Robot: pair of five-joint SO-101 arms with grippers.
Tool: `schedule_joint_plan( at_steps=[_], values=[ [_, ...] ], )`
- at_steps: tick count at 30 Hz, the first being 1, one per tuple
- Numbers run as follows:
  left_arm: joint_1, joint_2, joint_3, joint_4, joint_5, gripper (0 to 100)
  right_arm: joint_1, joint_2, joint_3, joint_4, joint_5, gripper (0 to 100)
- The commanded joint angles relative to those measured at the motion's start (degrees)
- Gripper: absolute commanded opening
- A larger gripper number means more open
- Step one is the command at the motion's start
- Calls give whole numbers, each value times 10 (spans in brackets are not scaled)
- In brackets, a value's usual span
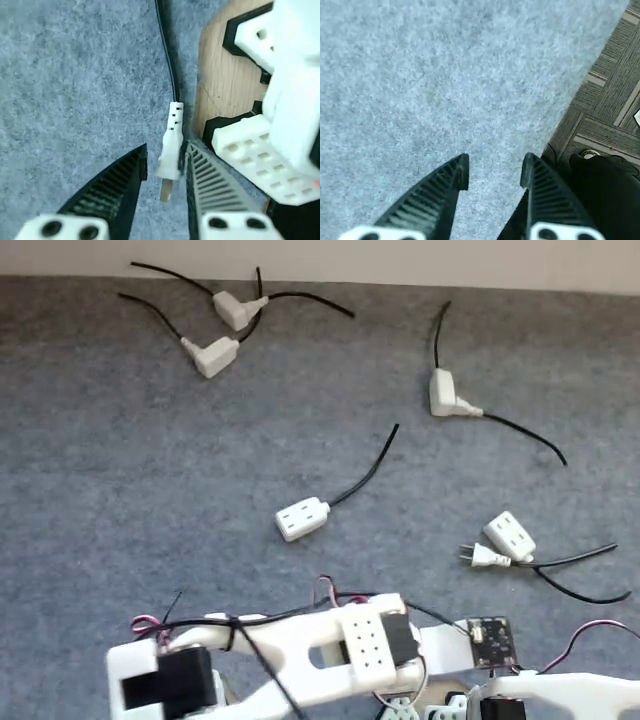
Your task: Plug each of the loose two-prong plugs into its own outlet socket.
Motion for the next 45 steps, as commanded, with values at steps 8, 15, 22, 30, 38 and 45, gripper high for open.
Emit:
schedule_joint_plan(
  at_steps=[8, 15, 22, 30, 38, 45],
  values=[
    [16, 110, -138, 91, -40, 130, 4, -14, -22, -12, 8, 183],
    [15, 135, -162, 114, -41, 127, 4, -14, -22, -12, 9, 183],
    [15, 157, -176, 134, -40, 126, 5, -14, -24, -12, 9, 183],
    [15, 156, -176, 129, -29, 18, 5, -14, -26, -12, 9, 183],
    [-19, 155, -192, 128, 79, 5, 5, -16, -27, -12, 9, 183],
    [-88, 153, -258, 131, 169, 5, 5, -18, -27, -11, 9, 183]
  ],
)
